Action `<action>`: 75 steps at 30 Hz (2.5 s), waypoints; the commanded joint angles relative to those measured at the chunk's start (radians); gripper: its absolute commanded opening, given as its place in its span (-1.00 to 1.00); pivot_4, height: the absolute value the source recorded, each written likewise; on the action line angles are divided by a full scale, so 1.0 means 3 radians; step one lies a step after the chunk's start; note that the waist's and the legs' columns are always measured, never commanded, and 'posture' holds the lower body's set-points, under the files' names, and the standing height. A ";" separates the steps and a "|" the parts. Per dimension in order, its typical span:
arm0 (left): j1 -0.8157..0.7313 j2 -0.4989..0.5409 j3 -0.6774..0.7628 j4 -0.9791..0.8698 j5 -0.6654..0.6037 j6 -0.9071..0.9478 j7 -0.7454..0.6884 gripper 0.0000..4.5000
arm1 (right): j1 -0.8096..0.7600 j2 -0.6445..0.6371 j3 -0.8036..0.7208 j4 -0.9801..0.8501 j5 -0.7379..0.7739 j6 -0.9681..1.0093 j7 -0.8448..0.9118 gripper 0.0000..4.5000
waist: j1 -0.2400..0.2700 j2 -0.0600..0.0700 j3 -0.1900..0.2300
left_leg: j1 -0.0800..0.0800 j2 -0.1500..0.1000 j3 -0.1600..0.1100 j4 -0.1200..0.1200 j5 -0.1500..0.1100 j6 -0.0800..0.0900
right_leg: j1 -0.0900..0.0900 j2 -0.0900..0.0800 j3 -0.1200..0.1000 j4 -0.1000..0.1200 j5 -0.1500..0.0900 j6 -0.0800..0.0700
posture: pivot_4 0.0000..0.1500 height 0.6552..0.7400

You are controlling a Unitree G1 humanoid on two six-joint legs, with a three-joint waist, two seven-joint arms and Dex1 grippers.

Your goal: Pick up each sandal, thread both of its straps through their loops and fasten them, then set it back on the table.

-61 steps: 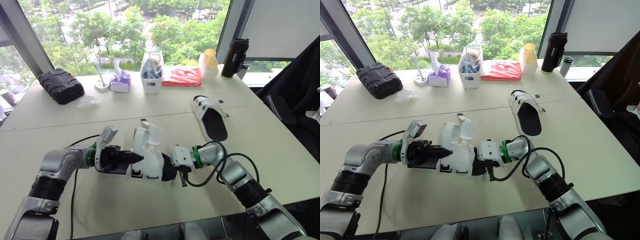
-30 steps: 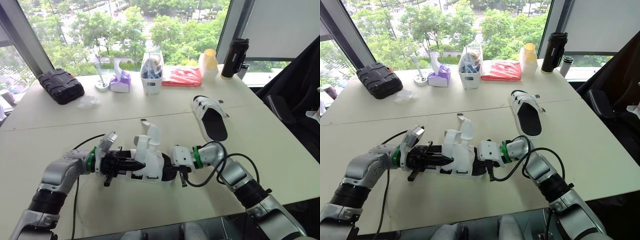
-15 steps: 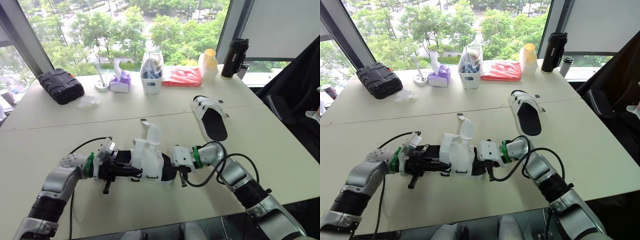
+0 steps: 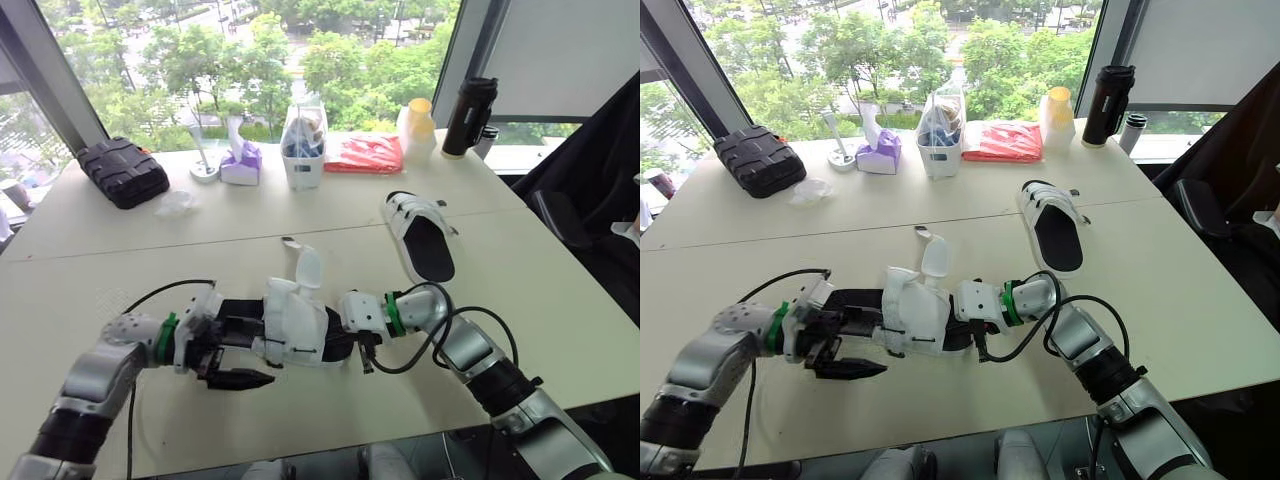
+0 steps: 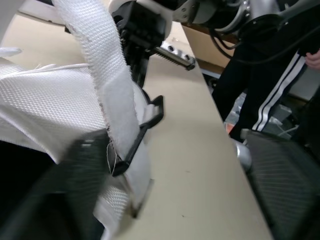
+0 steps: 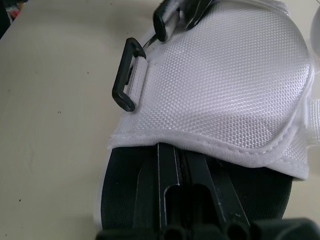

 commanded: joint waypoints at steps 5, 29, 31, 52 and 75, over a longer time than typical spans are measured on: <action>0.0615 0.0241 0.0429 -0.0439 -0.0235 0.0153 0.0134 0.99 | 0.0027 0.0016 0.0107 0.0125 -0.0120 0.0010 0.0017 -1.00 | -0.0003 0.0000 0.0000 | 0.0002 0.0001 0.0002 -0.0005 0.0000 0.0000 | -0.0001 0.0000 0.0001 -0.0001 0.0000 0.0000 | 1.00 1.00; 0.0498 -0.0324 -0.0232 -0.0160 0.0256 -0.0276 0.0504 0.62 | -0.0003 0.0014 0.0113 0.0171 -0.0152 -0.0040 0.0011 -1.00 | 0.0010 -0.0001 -0.0001 | 0.0002 0.0001 0.0001 -0.0005 0.0000 0.0000 | 0.0000 0.0001 0.0000 -0.0001 0.0000 -0.0002 | 1.00 1.00; 0.0457 -0.0370 -0.0250 -0.0159 0.0242 -0.0247 0.0543 0.17 | -0.0001 0.0015 0.0114 0.0173 -0.0154 -0.0046 0.0009 -1.00 | 0.0005 -0.0001 -0.0001 | 0.0002 0.0001 0.0001 -0.0005 0.0000 0.0000 | 0.0000 0.0001 0.0000 -0.0001 0.0001 -0.0002 | 1.00 1.00; 0.0943 0.0599 -0.0224 -0.1134 -0.0467 0.0806 0.0065 -0.98 | -0.0034 0.0031 0.0130 0.0239 -0.0148 -0.0084 -0.0021 -1.00 | -0.0010 -0.0001 0.0000 | 0.0006 0.0004 0.0001 -0.0020 0.0000 0.0000 | -0.0003 0.0003 0.0001 -0.0005 -0.0005 -0.0011 | 1.00 1.00; -0.0409 0.0007 0.0305 -0.0558 -0.1089 0.1147 0.0722 -0.98 | -0.0083 0.0050 0.0159 0.0337 -0.0173 -0.0187 -0.0028 -1.00 | 0.0004 -0.0004 0.0001 | 0.0005 0.0001 -0.0001 -0.0023 0.0005 -0.0009 | -0.0005 0.0011 0.0001 -0.0004 0.0000 -0.0010 | 1.00 1.00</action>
